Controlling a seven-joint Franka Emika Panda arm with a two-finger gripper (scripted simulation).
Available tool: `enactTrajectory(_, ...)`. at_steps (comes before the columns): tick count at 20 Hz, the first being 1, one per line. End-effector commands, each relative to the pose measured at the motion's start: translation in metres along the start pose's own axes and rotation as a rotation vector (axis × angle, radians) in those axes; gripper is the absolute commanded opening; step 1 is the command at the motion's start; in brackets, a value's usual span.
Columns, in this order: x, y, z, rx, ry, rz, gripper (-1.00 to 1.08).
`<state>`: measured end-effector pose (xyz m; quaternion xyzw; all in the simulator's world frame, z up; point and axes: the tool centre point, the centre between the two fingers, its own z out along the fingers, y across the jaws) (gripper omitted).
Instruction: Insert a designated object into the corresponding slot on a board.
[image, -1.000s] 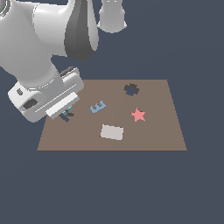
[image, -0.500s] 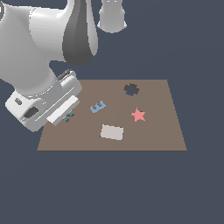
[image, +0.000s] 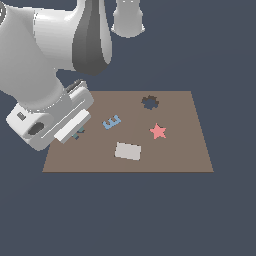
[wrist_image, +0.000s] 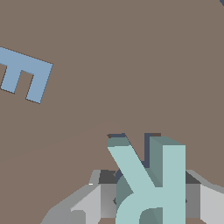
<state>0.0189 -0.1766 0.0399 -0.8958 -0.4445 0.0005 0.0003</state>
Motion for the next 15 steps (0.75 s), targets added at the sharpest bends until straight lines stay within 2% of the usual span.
enactTrajectory(1, -0.0001, 0.0000, 0.0020, 0.000, 0.000, 0.001, -1.00)
enactTrajectory(5, 0.0000, -0.0006, 0.0097, 0.000, 0.000, 0.002, -1.00)
enactTrajectory(6, 0.0000, -0.0006, 0.0097, 0.000, 0.000, 0.002, 1.00)
enactTrajectory(15, 0.0000, -0.0006, 0.0097, 0.000, 0.000, 0.002, 1.00)
